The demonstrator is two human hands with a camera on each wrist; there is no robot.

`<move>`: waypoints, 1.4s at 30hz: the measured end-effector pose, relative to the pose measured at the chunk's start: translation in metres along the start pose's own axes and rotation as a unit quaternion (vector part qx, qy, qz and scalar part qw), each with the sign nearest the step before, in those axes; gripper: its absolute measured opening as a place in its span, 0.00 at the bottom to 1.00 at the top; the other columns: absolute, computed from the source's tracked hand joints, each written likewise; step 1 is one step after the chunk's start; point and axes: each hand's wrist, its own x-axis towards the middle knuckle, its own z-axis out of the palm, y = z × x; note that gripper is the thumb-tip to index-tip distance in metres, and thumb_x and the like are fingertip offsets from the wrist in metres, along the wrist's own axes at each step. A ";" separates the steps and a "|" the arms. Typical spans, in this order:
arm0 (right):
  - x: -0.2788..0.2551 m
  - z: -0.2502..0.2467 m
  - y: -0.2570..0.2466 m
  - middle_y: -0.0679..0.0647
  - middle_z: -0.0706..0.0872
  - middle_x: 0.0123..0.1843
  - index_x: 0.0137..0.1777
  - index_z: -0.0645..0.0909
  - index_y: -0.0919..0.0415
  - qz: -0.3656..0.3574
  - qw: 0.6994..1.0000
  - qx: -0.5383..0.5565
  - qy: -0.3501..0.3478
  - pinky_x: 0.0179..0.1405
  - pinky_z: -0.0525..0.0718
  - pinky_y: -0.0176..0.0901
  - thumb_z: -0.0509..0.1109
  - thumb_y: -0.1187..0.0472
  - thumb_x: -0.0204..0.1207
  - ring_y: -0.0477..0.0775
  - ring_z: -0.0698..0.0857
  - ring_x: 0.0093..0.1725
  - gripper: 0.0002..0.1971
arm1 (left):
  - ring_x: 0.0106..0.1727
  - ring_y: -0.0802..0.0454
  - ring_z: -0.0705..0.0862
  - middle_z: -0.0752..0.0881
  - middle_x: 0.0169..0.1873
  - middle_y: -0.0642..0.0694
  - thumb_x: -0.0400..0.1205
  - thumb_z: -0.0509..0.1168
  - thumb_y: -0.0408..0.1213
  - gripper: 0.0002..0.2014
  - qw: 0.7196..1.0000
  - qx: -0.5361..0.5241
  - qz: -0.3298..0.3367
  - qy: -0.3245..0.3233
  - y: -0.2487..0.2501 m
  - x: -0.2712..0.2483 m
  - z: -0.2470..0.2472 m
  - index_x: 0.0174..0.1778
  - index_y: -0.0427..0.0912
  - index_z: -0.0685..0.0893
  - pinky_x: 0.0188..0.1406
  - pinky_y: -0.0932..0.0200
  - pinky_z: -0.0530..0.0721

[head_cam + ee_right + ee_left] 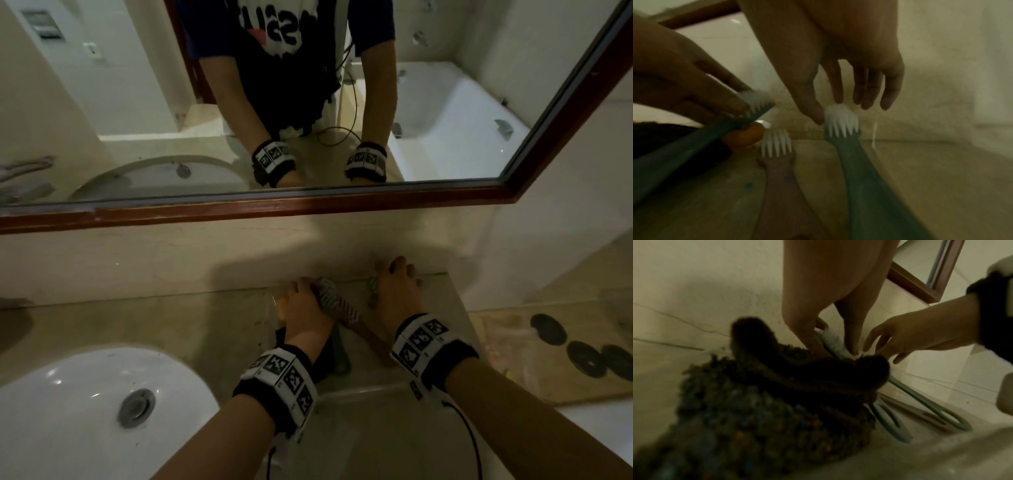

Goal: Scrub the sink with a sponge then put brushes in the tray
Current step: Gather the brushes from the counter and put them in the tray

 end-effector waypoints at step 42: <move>-0.004 -0.004 -0.019 0.64 0.85 0.51 0.32 0.75 0.59 0.011 0.987 0.111 -0.113 0.52 0.80 0.46 0.59 0.57 0.82 0.64 0.84 0.60 0.16 | 0.71 0.45 0.76 0.76 0.72 0.46 0.85 0.56 0.36 0.17 0.980 0.167 0.105 -0.004 0.011 -0.002 -0.001 0.70 0.46 0.78 0.69 0.55 0.72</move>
